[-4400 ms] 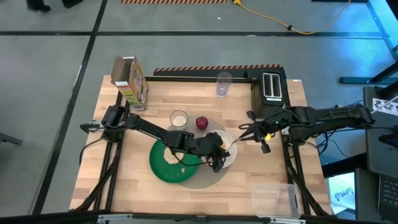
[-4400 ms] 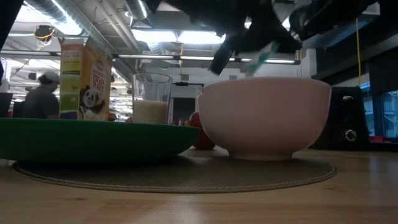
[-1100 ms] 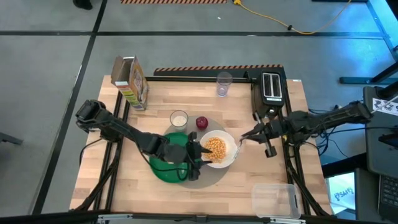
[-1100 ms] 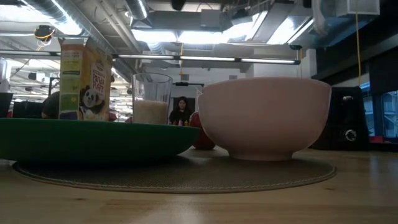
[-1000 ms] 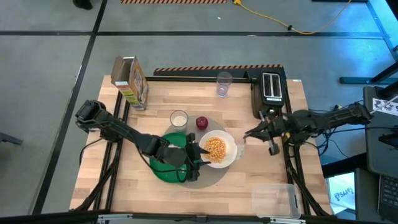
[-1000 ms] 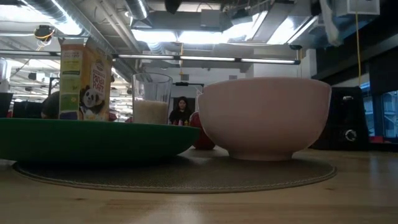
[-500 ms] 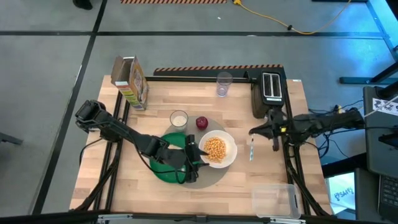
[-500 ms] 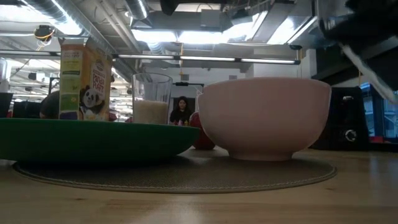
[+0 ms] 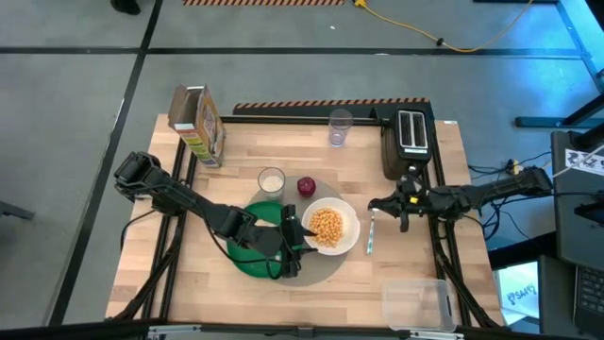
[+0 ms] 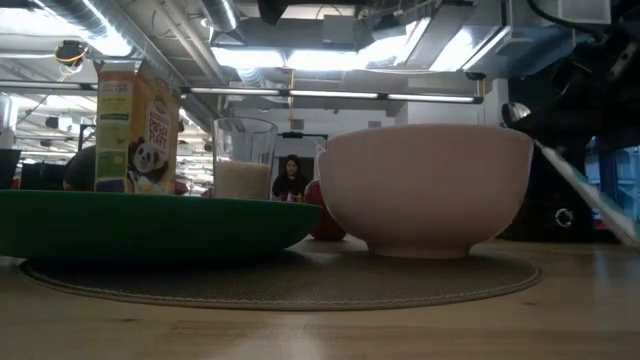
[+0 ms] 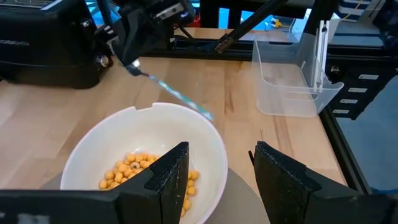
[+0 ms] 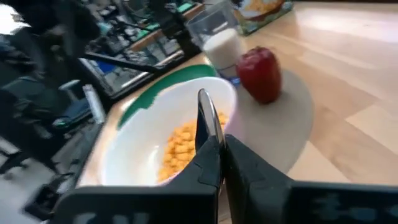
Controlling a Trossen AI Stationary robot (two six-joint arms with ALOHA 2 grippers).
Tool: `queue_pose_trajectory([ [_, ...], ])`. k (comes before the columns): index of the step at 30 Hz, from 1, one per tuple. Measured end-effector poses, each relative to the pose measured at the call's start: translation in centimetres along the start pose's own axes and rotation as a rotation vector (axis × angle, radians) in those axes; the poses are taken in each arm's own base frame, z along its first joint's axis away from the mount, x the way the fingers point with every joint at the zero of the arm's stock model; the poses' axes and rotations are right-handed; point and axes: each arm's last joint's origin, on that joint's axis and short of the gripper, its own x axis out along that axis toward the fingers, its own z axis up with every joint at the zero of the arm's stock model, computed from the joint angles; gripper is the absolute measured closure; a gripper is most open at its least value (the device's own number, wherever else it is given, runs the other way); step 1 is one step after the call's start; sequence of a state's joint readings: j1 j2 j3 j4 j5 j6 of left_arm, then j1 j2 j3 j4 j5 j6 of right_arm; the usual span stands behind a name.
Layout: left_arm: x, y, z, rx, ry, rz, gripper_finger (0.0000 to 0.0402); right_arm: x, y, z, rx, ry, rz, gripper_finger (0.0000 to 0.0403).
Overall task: Arrange a breakfast setting
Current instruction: Put the blue patterned spoon to the right of the white bowl
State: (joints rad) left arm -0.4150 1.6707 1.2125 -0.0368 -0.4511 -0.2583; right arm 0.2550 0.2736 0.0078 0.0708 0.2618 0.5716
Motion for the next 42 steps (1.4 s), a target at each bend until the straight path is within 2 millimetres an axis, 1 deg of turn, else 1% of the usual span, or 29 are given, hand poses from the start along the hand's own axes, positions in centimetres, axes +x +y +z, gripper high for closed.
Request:
queue_pose_trajectory([
  [9,0.0,0.0,0.0,-0.003,-0.002,-0.001,0.0232,0.3,-0.3,-0.4,0.032,0.024,-0.063,0.0402],
  [17,0.0,0.0,0.0,-0.003,-0.002,-0.001,0.0232,1.1,-0.9,-1.7,0.129,0.130,-0.174,0.0402],
  [25,0.0,0.0,0.0,0.005,-0.001,0.000,0.0232,1.4,-1.3,-2.2,0.177,0.144,-0.256,0.0402],
  [29,0.0,0.0,0.0,0.010,0.000,0.000,0.0232,1.5,-1.5,-2.5,0.203,0.162,-0.294,0.0394],
  [35,0.0,0.0,0.0,0.032,0.000,0.001,0.0232,1.8,-1.9,-3.3,0.212,0.215,-0.348,0.0383],
  [42,0.0,0.0,0.0,0.045,-0.001,0.004,0.0232,2.6,-2.0,-3.9,0.204,0.266,-0.347,0.0382],
])
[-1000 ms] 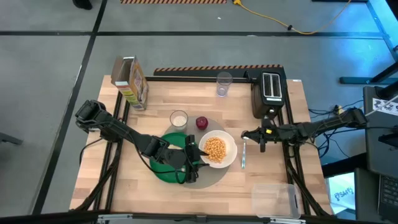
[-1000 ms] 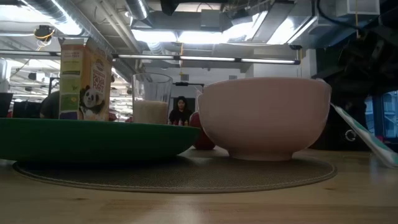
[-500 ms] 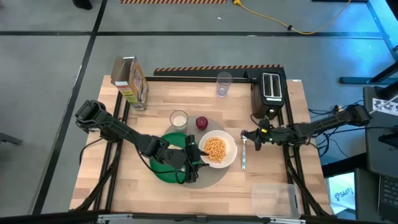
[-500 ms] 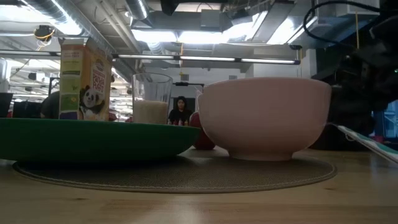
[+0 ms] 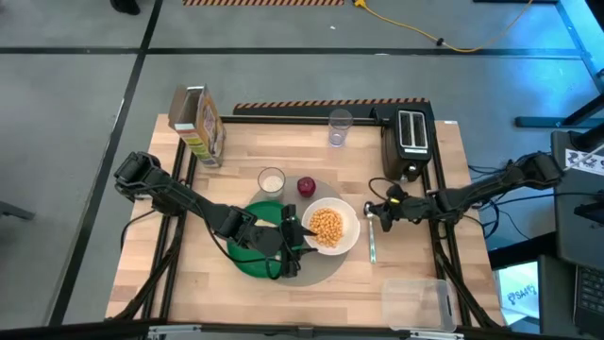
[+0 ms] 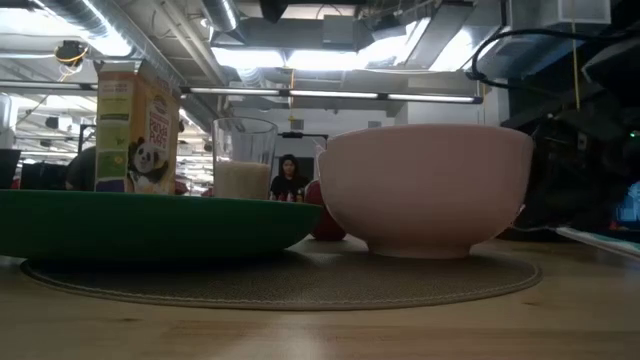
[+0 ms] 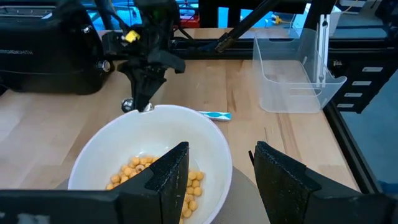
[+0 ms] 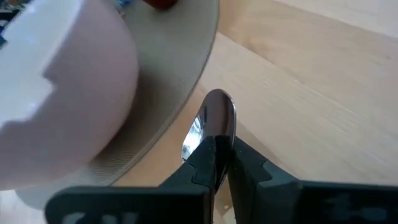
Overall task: Arrange a breakfast setting
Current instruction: Put the blue patterned spoon to the right of the white bowl
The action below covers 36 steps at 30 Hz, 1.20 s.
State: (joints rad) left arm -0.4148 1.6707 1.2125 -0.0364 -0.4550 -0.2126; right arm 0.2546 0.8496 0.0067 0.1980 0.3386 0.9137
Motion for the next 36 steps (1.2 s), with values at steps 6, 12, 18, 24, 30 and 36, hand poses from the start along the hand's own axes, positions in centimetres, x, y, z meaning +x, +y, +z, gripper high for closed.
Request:
queue_pose_trajectory([
  [6,0.0,0.0,0.0,0.005,0.000,0.000,0.0232,0.8,0.0,-0.3,0.018,0.001,-0.020,0.0382],
  [12,0.0,0.0,0.0,0.004,-0.002,0.000,0.0232,1.4,0.1,-0.4,0.051,-0.032,-0.037,0.0382],
  [18,0.0,0.0,0.0,0.004,-0.002,0.000,0.0232,1.8,-0.1,-0.7,0.075,-0.020,-0.069,0.0382],
  [24,0.0,0.0,0.0,0.004,-0.002,0.000,0.0232,1.8,0.1,-0.5,0.077,-0.039,-0.050,0.0381],
  [30,0.0,0.0,0.0,0.004,-0.002,0.000,0.0232,1.8,0.1,-0.5,0.067,-0.032,-0.047,0.0354],
  [36,0.0,0.0,0.0,0.003,-0.003,0.000,0.0232,1.8,0.1,-0.5,0.033,-0.043,-0.055,0.0279],
])
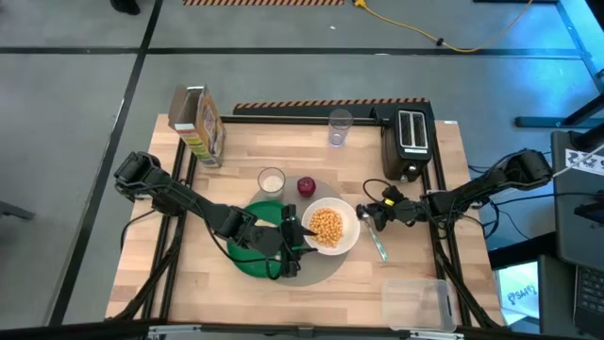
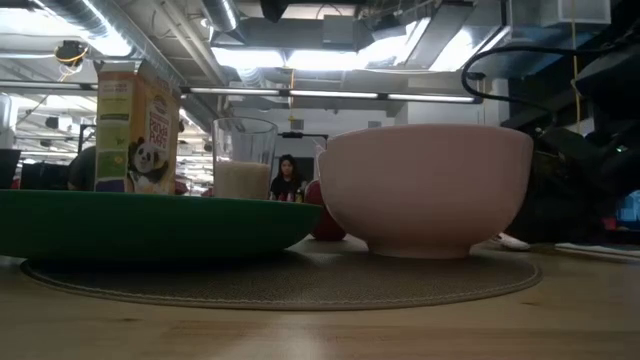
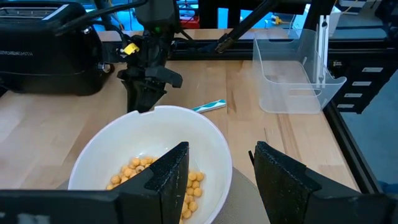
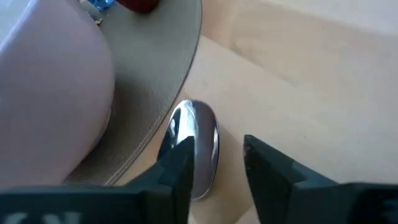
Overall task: Arrange a breakfast setting
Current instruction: Put the blue patterned spoon to the right of the white bowl
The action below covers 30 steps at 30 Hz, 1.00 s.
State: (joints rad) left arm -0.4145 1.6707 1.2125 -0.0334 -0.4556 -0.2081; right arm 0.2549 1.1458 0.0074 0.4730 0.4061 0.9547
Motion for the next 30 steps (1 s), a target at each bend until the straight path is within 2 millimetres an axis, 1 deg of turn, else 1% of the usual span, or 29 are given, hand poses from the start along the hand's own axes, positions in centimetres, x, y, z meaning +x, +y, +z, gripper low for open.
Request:
queue_pose_trajectory([
  [4,0.0,0.0,0.0,0.000,0.000,-0.001,0.0232,-0.2,0.4,0.5,-0.070,-0.058,0.027,0.0252],
  [7,0.0,0.0,0.0,-0.001,0.001,-0.005,0.0232,-0.4,0.9,0.9,-0.115,-0.074,0.071,0.0249],
  [9,0.0,0.0,0.0,-0.001,0.001,-0.005,0.0232,-0.6,1.4,1.1,-0.162,-0.051,0.111,0.0252],
  [12,0.0,0.0,0.0,-0.001,0.001,-0.006,0.0232,-0.7,2.4,1.6,-0.253,0.019,0.153,0.0263],
  [15,0.0,0.0,0.0,-0.002,0.001,-0.007,0.0232,-1.1,3.6,2.5,-0.353,0.097,0.125,0.0276],
  [19,0.0,0.0,0.0,-0.021,0.001,-0.008,0.0232,-2.2,5.2,4.3,-0.473,0.152,0.011,0.0288],
  [22,0.0,0.0,0.0,-0.022,0.002,-0.009,0.0232,-3.5,5.6,5.4,-0.538,0.217,-0.098,0.0289],
  [24,0.0,0.0,0.0,-0.025,0.003,-0.009,0.0232,-4.3,5.8,5.9,-0.583,0.292,-0.147,0.0290],
  [27,0.0,0.0,0.0,-0.024,0.003,-0.009,0.0232,-5.3,5.9,5.8,-0.626,0.420,-0.151,0.0290],
  [30,0.0,0.0,0.0,-0.024,0.003,-0.009,0.0232,-5.7,6.3,4.9,-0.653,0.495,-0.073,0.0290],
])
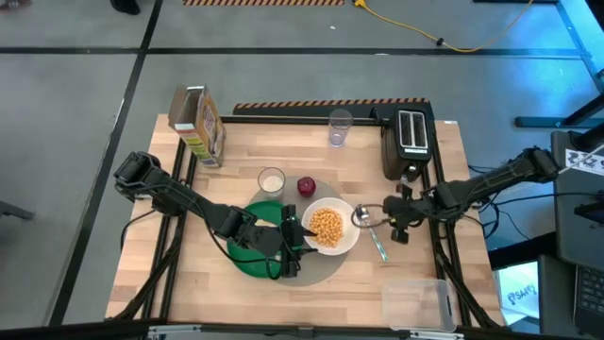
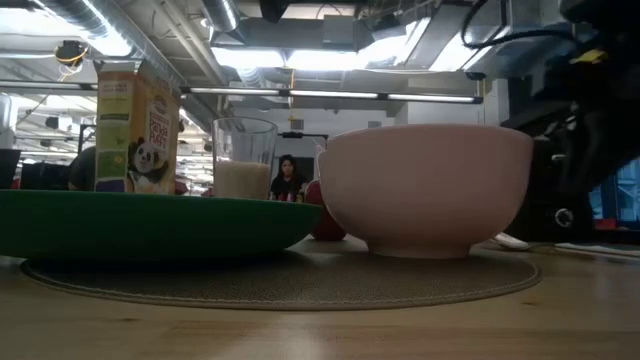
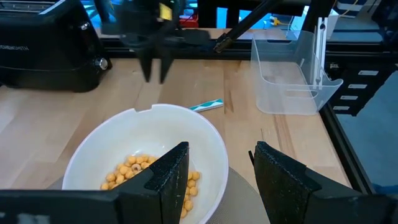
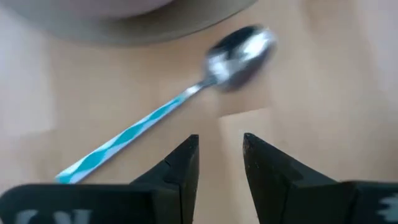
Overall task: Arrange a breakfast setting
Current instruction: Put the blue patterned spoon to the right of the white bowl
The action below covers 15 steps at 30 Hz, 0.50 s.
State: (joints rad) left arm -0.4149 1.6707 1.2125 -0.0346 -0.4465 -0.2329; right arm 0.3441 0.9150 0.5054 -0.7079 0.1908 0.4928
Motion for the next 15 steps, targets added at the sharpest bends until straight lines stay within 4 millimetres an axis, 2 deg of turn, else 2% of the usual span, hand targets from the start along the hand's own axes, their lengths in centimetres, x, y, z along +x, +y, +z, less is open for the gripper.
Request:
queue_pose_trajectory([
  [6,0.0,0.0,0.0,0.001,0.001,0.000,0.0232,1.3,1.9,-1.6,-0.095,0.039,0.083,0.0290],
  [15,0.0,0.0,0.0,0.000,0.004,-0.020,0.0232,3.9,4.3,-3.5,-0.230,0.178,0.115,0.0290],
])
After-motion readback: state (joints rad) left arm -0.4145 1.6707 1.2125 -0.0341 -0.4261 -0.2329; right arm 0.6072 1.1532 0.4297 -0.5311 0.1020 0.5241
